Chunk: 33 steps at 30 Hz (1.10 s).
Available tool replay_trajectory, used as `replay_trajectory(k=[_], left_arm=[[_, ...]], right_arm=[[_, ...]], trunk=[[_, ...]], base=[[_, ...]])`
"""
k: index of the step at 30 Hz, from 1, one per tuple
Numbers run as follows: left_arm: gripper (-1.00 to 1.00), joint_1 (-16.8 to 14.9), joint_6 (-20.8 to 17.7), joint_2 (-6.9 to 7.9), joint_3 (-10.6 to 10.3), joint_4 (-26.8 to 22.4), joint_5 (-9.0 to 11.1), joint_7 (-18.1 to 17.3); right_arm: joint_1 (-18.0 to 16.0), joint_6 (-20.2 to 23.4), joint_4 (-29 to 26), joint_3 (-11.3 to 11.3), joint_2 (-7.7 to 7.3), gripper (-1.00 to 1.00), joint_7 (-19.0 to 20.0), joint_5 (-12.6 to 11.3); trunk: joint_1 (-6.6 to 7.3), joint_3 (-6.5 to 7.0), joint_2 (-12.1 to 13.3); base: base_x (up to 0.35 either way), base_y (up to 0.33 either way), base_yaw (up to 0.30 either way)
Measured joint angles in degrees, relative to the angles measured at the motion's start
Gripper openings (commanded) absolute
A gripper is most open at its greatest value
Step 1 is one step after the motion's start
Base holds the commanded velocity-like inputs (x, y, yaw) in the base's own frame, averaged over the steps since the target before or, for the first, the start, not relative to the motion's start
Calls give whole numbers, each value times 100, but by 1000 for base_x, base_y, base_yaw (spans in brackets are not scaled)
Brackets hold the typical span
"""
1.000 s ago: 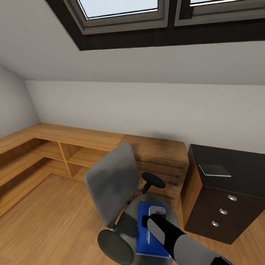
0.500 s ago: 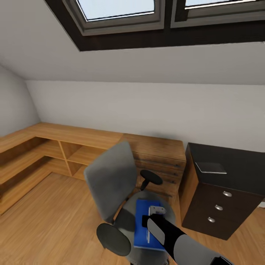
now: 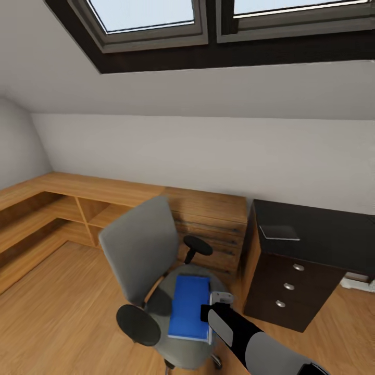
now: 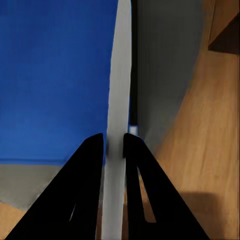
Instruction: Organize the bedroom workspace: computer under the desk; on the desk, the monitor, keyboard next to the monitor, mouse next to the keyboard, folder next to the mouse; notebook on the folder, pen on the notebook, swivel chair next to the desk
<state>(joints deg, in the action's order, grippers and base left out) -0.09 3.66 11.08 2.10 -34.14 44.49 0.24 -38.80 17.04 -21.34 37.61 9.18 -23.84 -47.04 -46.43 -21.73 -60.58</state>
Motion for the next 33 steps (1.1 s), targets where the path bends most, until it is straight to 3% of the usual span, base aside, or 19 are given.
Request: replay_trajectory(k=[33], left_arm=[[100,0,0,-2,7,8,12,1]], right_arm=[[-1,0,1,-1,4,-100,0,7]], trunk=[[0,0,0]], base=[[-8,-333,0]])
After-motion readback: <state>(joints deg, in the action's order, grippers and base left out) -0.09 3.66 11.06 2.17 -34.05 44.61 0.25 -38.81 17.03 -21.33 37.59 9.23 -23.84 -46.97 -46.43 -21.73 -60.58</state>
